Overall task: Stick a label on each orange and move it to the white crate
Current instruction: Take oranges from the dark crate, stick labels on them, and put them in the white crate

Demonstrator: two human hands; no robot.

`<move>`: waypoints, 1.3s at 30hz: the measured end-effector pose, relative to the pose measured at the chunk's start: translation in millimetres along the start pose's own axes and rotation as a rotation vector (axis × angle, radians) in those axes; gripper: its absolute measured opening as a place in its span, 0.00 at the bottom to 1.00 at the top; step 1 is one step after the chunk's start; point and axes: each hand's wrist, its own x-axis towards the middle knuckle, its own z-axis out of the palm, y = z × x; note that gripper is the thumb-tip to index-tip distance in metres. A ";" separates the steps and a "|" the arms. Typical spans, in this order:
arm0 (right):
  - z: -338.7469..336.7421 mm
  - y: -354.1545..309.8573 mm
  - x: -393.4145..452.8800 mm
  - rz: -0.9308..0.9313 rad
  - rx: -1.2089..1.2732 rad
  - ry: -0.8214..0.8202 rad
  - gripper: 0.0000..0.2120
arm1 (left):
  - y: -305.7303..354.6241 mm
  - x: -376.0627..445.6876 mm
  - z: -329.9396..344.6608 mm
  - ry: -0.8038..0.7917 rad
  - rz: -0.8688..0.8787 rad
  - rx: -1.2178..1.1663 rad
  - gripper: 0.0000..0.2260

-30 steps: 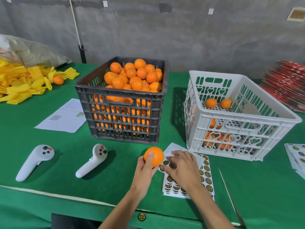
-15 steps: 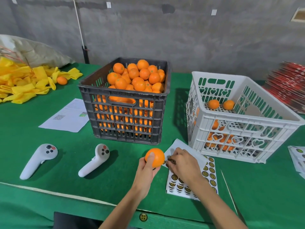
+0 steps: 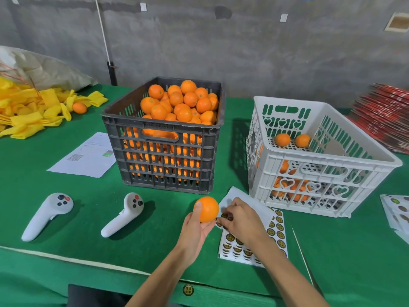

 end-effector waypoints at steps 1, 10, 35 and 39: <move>-0.9 -0.5 1.9 -0.025 -0.029 0.003 0.17 | -0.1 -0.3 0.2 0.000 0.000 0.001 0.36; -1.9 1.3 6.8 -0.168 -0.227 -0.030 0.15 | -3.2 3.0 -1.7 0.003 0.010 0.041 0.32; 0.7 4.5 -1.0 0.011 0.123 0.135 0.08 | -10.2 8.0 -5.7 -0.044 0.025 0.108 0.32; -5.4 1.3 2.7 0.099 0.214 0.089 0.07 | -10.7 8.1 -5.3 -0.047 0.035 0.132 0.33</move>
